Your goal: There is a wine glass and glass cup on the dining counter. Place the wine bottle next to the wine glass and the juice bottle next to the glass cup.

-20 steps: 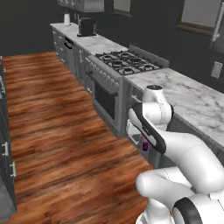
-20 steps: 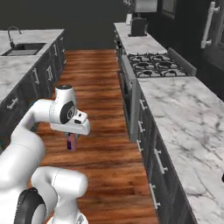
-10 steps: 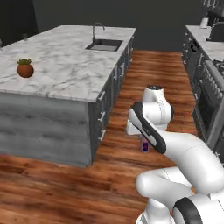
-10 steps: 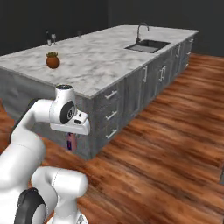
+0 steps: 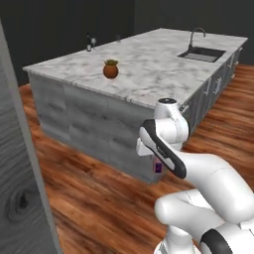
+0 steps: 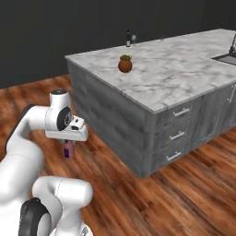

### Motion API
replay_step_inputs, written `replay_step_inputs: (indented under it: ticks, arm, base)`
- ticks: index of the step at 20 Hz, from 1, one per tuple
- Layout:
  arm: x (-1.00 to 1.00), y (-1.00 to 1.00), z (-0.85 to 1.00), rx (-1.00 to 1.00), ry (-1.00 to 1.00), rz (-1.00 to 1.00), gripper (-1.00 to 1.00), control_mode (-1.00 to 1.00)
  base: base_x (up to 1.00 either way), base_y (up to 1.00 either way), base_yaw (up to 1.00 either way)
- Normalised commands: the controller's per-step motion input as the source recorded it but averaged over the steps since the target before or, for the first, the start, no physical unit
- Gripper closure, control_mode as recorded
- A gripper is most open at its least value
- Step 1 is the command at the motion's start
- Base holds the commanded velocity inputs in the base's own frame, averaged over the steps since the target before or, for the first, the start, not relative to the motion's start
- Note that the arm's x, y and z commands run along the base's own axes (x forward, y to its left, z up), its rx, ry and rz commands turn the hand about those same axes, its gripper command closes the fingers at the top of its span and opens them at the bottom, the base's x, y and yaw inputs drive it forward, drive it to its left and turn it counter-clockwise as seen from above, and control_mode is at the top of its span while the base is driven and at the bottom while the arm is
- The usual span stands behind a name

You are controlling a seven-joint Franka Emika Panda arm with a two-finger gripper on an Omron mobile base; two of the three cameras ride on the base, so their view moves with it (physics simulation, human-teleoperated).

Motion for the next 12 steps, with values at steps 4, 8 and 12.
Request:
replay_step_inputs:
  ticks: [4,8,12]
  arm:
    - [0.00,0.00,0.00,0.00,0.00,0.00,1.00,1.00]
    - [0.00,0.00,0.00,0.00,0.00,0.00,1.00,1.00]
    - [0.00,0.00,0.00,0.00,0.00,0.00,1.00,1.00]
  base:
    - [0.63,0.46,-0.01]
    - [0.72,0.38,-0.03]
    - [0.68,-0.03,-0.02]
